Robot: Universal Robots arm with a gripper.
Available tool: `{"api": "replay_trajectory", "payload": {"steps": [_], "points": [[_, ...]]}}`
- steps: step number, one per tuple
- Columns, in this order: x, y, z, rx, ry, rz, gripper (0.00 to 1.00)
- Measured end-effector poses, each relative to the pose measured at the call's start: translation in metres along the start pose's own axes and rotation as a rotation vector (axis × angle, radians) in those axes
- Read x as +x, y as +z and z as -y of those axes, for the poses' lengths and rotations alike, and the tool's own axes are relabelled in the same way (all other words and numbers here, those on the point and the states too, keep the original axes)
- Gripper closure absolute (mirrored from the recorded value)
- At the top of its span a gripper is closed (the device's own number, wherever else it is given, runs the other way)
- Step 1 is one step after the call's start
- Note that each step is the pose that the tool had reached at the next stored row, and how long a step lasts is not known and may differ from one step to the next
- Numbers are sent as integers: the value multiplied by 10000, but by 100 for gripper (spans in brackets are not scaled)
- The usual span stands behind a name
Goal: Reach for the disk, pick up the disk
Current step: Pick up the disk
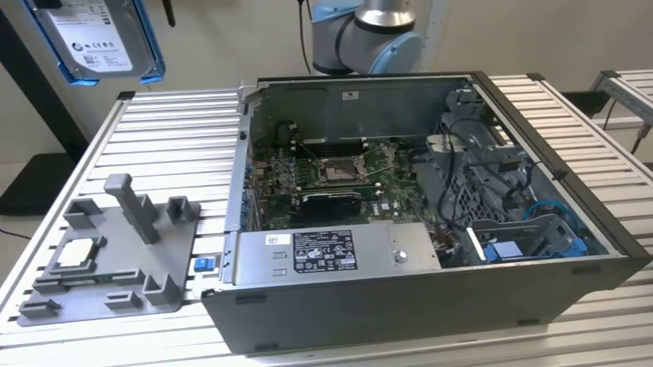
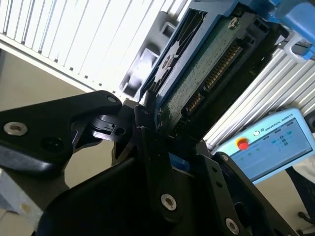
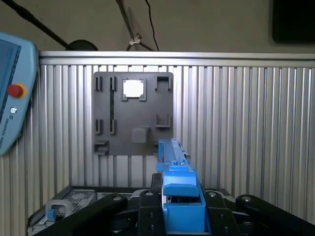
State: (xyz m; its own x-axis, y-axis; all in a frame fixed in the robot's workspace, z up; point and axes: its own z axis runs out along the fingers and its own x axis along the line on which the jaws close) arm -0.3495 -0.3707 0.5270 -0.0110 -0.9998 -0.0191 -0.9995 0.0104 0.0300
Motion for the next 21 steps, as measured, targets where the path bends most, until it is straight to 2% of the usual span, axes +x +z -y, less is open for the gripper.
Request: {"api": "replay_trajectory", "payload": {"steps": [21], "points": [[-4, -12, 406, 1, 0, 1, 100]]}}
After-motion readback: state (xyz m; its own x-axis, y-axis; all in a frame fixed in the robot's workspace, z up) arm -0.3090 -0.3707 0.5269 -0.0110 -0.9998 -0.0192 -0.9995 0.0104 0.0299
